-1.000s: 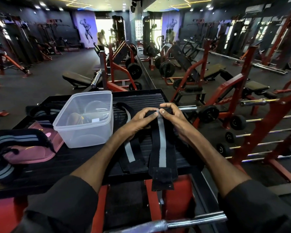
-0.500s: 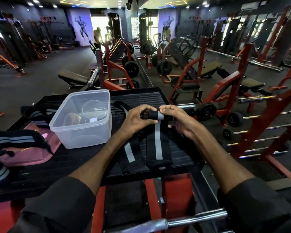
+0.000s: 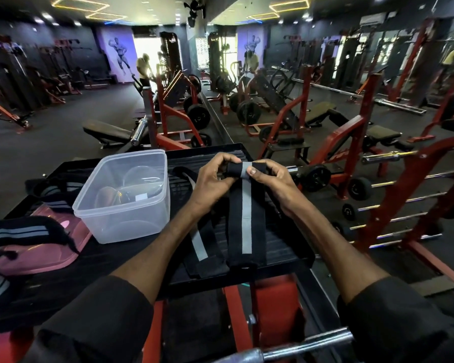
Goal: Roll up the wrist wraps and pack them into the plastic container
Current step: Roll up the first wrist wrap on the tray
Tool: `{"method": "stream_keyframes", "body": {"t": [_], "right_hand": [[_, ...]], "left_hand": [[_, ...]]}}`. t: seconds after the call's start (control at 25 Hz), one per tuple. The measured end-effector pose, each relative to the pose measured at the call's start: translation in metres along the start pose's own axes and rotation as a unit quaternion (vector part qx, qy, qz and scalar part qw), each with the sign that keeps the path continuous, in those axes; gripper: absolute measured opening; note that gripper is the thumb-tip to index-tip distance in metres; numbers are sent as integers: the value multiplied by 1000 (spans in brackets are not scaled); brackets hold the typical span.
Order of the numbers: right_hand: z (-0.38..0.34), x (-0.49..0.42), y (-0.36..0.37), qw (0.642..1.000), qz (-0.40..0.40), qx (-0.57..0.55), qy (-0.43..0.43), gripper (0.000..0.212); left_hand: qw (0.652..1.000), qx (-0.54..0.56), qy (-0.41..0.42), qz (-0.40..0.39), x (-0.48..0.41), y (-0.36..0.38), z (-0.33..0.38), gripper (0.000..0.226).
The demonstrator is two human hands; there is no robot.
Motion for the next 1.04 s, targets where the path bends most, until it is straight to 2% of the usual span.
{"method": "stream_keyframes", "body": {"t": [0.16, 0.36, 0.52, 0.6, 0.72, 0.8, 0.88, 1.04], "right_hand": [[-17, -4, -6, 998, 37, -39, -14, 25], [-55, -8, 0, 996, 53, -77, -2, 40], [-110, -9, 1, 996, 55, -67, -12, 35], [-118, -6, 1, 997, 55, -59, -11, 47], [-87, 2, -12, 996, 79, -15, 34, 60], [-50, 16, -20, 993, 88, 19, 79, 62], [-16, 33, -25, 989, 93, 23, 110, 56], [3, 53, -33, 991, 71, 51, 103, 49]], "left_hand": [[995, 43, -35, -87, -1, 18, 5, 42], [998, 55, 11, -9, -26, 3, 40, 42], [993, 117, 10, -8, -52, -8, 78, 38], [989, 148, 12, -7, -52, -7, 88, 35], [984, 176, -21, -10, -30, 7, 69, 29], [988, 140, -58, -21, -4, 29, 42, 29], [989, 98, -93, -64, 24, 55, 20, 39], [977, 40, -119, -172, 51, 88, -3, 48]]}}
Point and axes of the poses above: each hand's wrist, its own x-axis away from the middle knuckle, its own y-axis out of the palm, z = x × y, the point moved 10 cm from there along -x, towards the middle knuckle, and after that the axes turned 7 degrees about z, right-handed, at the moved point
